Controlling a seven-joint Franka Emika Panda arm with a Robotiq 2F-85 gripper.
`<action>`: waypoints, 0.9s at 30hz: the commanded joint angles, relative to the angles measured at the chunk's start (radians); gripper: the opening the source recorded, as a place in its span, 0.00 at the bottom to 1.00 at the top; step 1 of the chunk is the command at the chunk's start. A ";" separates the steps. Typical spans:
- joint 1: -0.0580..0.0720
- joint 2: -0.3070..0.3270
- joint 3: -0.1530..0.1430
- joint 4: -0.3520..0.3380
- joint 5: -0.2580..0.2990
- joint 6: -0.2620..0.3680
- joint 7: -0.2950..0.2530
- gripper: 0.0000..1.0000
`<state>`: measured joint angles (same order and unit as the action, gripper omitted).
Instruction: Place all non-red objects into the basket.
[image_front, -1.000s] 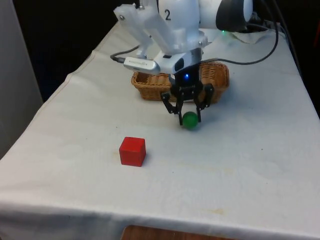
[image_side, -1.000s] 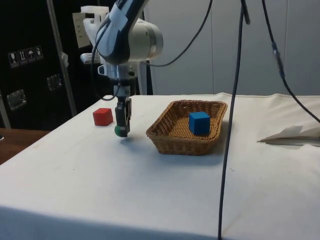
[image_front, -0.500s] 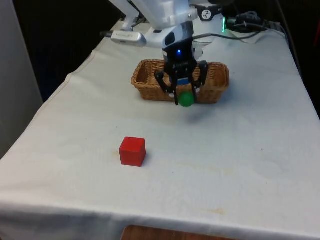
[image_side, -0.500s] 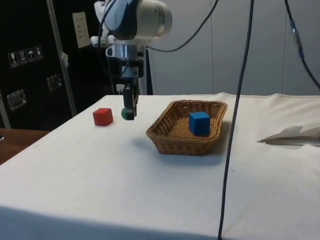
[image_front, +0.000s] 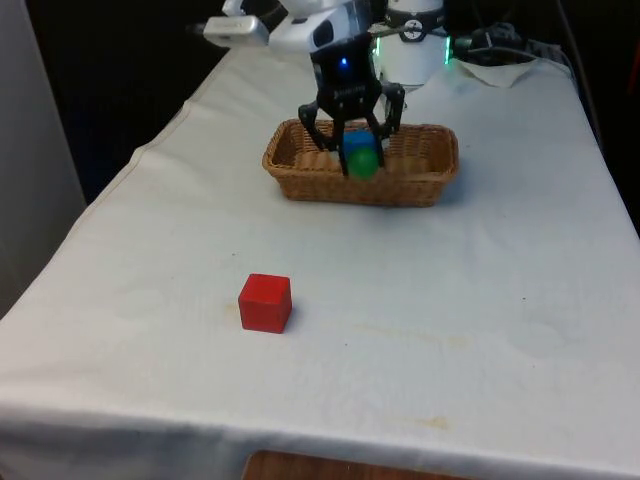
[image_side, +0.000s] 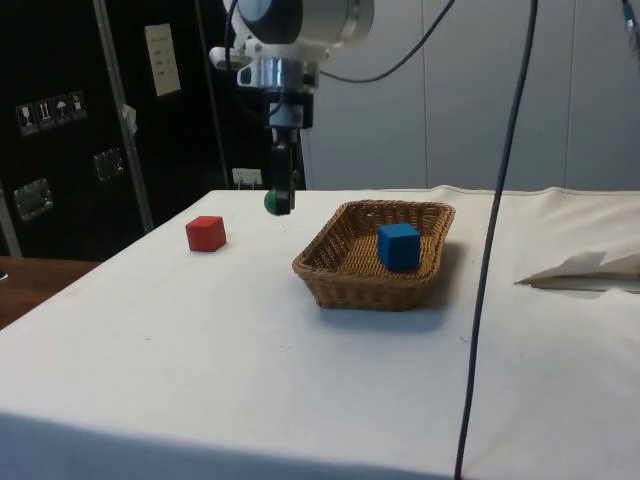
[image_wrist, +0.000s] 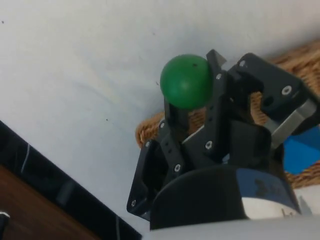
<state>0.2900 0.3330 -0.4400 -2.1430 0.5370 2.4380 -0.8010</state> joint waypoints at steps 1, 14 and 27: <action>0.003 -0.024 -0.011 -0.020 -0.019 -0.005 0.004 0.00; 0.001 -0.179 -0.051 -0.152 -0.058 -0.002 -0.020 0.00; -0.001 -0.316 -0.078 -0.282 -0.105 0.015 -0.031 0.00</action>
<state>0.2900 0.0270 -0.5160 -2.4100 0.4450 2.4370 -0.8350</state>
